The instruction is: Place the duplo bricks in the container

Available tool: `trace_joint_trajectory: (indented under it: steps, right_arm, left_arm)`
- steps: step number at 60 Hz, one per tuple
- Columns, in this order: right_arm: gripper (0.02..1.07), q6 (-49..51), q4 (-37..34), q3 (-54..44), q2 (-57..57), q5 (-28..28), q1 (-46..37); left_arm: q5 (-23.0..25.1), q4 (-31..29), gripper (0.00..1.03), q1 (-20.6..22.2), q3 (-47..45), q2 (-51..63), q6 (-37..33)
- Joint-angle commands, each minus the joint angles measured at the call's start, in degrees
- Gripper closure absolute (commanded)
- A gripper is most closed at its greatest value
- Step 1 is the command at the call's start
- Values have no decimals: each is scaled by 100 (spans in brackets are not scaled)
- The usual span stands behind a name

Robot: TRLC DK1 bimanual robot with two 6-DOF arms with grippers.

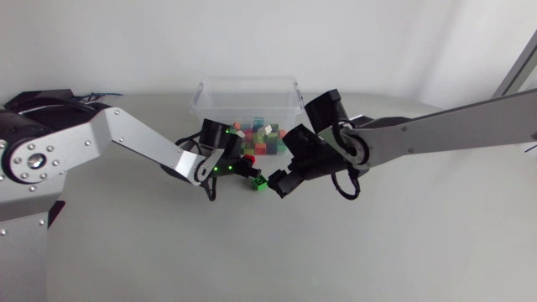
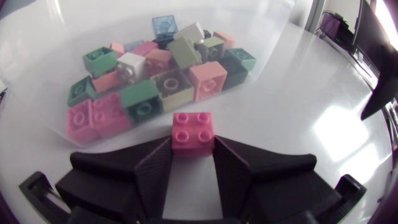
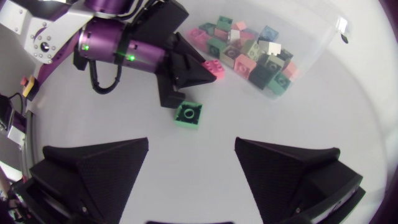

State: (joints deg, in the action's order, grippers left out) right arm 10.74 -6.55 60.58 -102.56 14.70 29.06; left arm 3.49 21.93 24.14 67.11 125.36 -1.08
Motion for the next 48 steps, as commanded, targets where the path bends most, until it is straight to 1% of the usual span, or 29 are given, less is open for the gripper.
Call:
trace_joint_trajectory:
  steps: [1,8,18,21,35,39,48]
  right_arm:
    - [7,121,-180,358,-273,-46,38]
    - [7,121,-462,754,-607,-72,100]
    - [7,121,-910,1316,-1073,-152,241]
    - [7,130,-1007,1439,-1196,-195,276]
    - [8,121,-1648,2160,-1723,-529,399]
    - [12,121,-1771,2336,-1864,-609,416]
    - [13,130,-2325,2881,-2198,-644,408]
  left_arm:
    - [-23,-40,79,-59,-497,-363,-41]
    - [-32,-22,79,-173,-981,-952,-191]
    - [21,-66,79,-384,-1403,-1673,-296]
    - [108,-172,79,-498,-1482,-1919,-305]
    - [469,-734,79,-920,-1323,-2587,-340]
    - [530,-893,79,-981,-1209,-2684,-366]
    - [645,-1490,79,-1069,-779,-2807,-525]
